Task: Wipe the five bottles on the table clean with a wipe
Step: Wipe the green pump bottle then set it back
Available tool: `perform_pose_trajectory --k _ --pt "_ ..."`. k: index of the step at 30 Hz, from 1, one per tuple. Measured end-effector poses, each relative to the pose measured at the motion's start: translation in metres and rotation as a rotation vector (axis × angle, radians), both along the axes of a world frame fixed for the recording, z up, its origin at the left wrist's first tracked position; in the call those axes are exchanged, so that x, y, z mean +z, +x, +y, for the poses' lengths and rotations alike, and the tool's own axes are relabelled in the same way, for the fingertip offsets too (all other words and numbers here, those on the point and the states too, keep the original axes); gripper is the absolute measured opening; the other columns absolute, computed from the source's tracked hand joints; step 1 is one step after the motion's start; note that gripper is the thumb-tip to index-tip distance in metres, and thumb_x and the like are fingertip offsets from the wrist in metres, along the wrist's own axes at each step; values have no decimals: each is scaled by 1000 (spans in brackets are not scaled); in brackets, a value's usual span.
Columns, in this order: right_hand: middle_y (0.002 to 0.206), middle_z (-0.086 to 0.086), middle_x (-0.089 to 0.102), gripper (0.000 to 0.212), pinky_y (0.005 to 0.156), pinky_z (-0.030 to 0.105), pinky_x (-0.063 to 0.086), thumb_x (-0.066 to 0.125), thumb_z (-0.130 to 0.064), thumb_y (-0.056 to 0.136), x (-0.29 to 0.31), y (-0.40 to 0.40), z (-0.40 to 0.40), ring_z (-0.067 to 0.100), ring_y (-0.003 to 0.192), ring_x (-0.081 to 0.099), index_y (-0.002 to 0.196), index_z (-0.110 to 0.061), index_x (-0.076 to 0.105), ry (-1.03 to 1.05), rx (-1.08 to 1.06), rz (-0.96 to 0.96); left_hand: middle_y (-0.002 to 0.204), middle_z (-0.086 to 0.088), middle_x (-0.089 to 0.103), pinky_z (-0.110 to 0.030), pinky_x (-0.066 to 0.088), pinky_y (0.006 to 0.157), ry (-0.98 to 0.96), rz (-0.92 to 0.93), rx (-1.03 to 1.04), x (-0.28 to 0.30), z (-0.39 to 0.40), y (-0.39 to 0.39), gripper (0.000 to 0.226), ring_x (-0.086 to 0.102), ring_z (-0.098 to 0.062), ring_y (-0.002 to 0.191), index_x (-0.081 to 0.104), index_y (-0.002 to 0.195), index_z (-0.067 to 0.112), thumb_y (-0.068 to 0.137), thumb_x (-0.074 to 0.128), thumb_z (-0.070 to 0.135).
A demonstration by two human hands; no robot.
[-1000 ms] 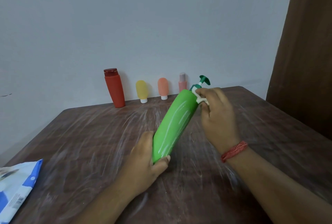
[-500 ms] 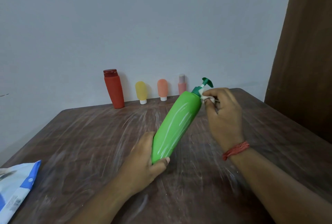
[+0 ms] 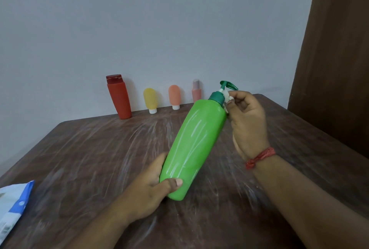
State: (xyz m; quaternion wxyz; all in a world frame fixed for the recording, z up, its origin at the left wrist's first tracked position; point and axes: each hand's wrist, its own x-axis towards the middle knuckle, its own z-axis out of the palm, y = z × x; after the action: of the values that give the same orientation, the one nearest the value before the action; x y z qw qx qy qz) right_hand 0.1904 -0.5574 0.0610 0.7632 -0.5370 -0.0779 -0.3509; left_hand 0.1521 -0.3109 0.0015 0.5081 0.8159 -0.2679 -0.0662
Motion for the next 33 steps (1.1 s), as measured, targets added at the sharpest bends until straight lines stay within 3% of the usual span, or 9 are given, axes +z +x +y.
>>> perform_pose_trajectory --k 3,8,11,15,21,24,27,29,33 --pt "85 1 71 19 69 25 56 54 6 96 -1 -1 7 11 77 64 92 -10 63 146 169 34 122 11 71 -16 49 84 -110 83 0 -2 0 -2 46 68 -7 108 58 120 60 77 66 49" --pt "89 7 69 19 71 28 58 51 -1 99 -2 -8 12 15 78 64 90 -9 65 217 393 74 124 -4 72 -33 49 88 -240 204 28 -6 6 2 54 69 -20 110 65 125 44 71 70 46" --pt "95 11 69 9 77 32 57 52 -4 96 0 -10 10 21 86 66 98 -2 61 305 491 80 123 0 72 -26 49 88 -181 202 30 -4 5 1 61 68 -16 111 60 131 34 72 68 47" --pt "109 19 69 39 90 40 57 57 -8 89 3 -13 8 32 105 67 125 7 54 336 568 124 117 8 73 -15 49 82 -68 171 -17 4 3 -5 61 69 -9 104 57 130 33 72 64 51" --pt "125 20 65 36 97 44 54 58 -11 90 2 -11 0 36 122 60 124 -1 62 297 656 140 117 13 72 -14 48 80 -45 166 -49 7 2 -8 62 68 -5 103 53 132 33 74 63 51" --pt "122 22 66 26 97 47 53 60 -13 90 3 -10 0 35 113 65 115 -7 63 175 540 126 117 14 71 -14 47 81 -14 121 -42 5 2 -7 53 67 -5 103 54 128 45 76 62 53" --pt "92 4 73 10 74 35 56 66 -11 90 3 -8 2 16 81 69 100 -13 62 44 245 148 114 15 68 -17 50 79 34 44 -11 5 0 -6 41 66 -5 99 51 117 60 77 60 56" --pt "77 -5 71 7 65 26 54 65 -11 94 3 -9 3 7 71 66 97 -16 61 -134 72 153 112 19 66 -15 50 77 57 0 6 4 -3 -6 42 65 -4 99 46 116 66 77 59 58" --pt "93 -8 71 10 75 23 52 55 -28 101 -3 -16 13 0 85 66 111 -25 57 -452 -165 163 102 28 60 -10 45 70 107 -119 57 4 -7 -8 35 60 2 87 42 109 65 78 57 59"
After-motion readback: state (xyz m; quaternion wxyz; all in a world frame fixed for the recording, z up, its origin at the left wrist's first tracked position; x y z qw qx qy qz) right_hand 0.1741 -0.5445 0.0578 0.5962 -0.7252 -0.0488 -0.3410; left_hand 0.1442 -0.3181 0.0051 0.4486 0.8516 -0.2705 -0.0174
